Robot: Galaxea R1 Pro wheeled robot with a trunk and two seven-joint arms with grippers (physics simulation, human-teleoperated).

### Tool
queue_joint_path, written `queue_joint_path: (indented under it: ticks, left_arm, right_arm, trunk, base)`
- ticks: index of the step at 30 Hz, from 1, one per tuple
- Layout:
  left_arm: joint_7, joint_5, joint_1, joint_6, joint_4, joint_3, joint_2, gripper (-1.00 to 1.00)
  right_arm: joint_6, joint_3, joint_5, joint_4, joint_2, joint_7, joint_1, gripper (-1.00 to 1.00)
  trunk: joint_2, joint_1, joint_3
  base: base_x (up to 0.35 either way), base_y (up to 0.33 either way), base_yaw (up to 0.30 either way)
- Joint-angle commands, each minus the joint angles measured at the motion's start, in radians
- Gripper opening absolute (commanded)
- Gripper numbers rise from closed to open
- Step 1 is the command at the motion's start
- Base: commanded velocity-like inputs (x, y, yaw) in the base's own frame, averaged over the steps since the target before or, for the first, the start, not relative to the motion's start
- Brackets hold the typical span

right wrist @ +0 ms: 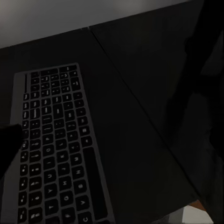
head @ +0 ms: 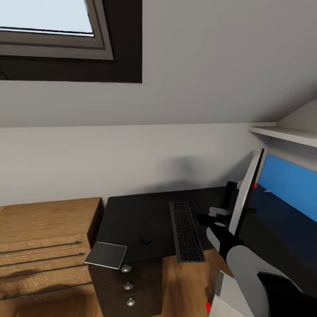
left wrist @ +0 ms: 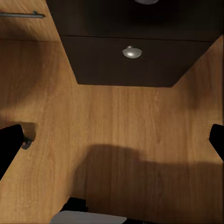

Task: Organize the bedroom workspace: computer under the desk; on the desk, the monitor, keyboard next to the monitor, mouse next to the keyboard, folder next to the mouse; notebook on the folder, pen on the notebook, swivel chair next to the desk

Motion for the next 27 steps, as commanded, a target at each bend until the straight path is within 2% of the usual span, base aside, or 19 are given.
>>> queue_joint_path:
  ticks: [1,6,27]
  left_arm:
    - [0.007,0.010,0.000,-0.003,-0.002,-0.007,0.001,1.00]
    - [0.007,0.010,0.000,-0.003,-0.002,-0.007,0.001,1.00]
    - [0.007,0.010,0.000,-0.003,-0.002,-0.007,0.003,1.00]
  right_arm:
    - [0.002,-0.003,0.001,-0.001,0.000,-0.002,-0.001,1.00]
    - [-0.017,-0.004,-0.001,0.001,-0.012,-0.002,0.000,1.00]
    - [-0.041,-0.004,-0.002,0.004,-0.012,-0.006,0.001,1.00]
  trunk:
    - [-0.001,0.000,-0.001]
    - [-0.001,0.000,0.003]
    - [-0.001,0.000,0.019]
  base:
    - [0.018,-0.019,-0.217]
    - [0.005,-0.005,-0.248]
    - [0.000,0.000,-0.259]
